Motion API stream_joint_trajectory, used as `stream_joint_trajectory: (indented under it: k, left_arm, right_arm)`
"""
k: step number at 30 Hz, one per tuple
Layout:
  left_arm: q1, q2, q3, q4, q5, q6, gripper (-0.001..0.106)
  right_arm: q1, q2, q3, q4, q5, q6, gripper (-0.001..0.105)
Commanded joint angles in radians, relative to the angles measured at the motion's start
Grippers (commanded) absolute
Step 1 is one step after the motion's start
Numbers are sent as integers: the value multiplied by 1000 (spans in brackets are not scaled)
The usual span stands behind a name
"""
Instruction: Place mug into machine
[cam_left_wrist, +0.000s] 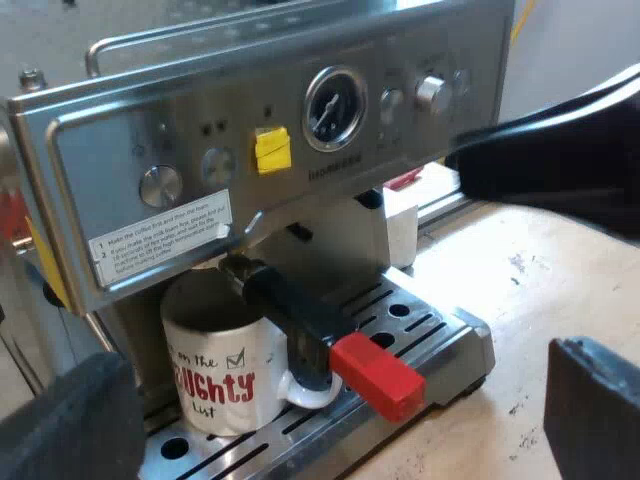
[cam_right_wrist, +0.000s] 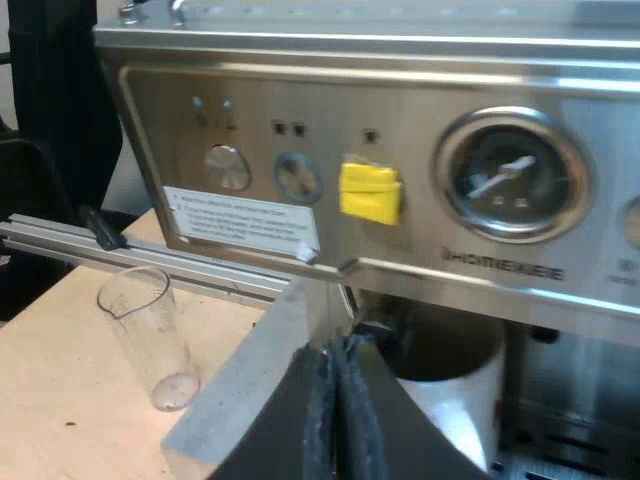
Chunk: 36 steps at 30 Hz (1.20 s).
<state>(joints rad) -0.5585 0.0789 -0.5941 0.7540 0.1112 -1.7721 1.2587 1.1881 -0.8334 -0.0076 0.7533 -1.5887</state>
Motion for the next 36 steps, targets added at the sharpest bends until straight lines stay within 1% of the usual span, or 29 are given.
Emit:
stream_joint_trajectory:
  k: [1, 3, 6, 10, 12, 14, 17, 23, 25, 26, 29, 34, 36]
  left_arm:
    - [-5, -9, -6, -5, 21, 1, 82]
    - [-5, -9, -6, -5, 36, 1, 82]
    - [-5, -9, -6, -5, 36, 1, 82]
    - [-5, -9, -6, -5, 42, 1, 82]
    - [-5, -9, -6, -5, 47, 1, 82]
    - [-5, -9, -6, -5, 50, -1, 82]
    - [-5, -9, -6, -5, 50, -3, 82]
    - [-5, -9, -6, -5, 61, -3, 82]
    - [-5, -9, -6, -5, 64, -3, 82]
    - [-5, -9, -6, -5, 65, -3, 82]
    - [-5, -9, -6, -5, 64, -3, 82]
    - [-5, -9, -6, -5, 64, -3, 82]
    - [-5, -9, -6, -5, 64, 0, 82]
  right_arm:
    - [-12, 30, -28, -22, 5, -16, 0]
    - [-35, 71, -61, -22, 2, -16, 0]
    - [-70, 106, -100, -22, -28, -16, 0]
    - [-116, 165, -159, -24, -56, -46, 0]
    - [-134, 193, -183, -31, -88, -56, 0]
    - [-145, 214, -199, -45, -85, -77, 0]
    - [-167, 249, -222, -48, -84, -80, 0]
    - [-219, 285, -235, -48, -84, -84, 0]
    - [-244, 293, -237, -48, -58, -84, 0]
    - [-253, 293, -237, -48, -24, -84, 0]
    - [-267, 293, -237, -48, 8, -86, 0]
    - [-300, 293, -237, -45, 1, -91, 0]
    - [-300, 288, -237, -40, -22, -91, 0]
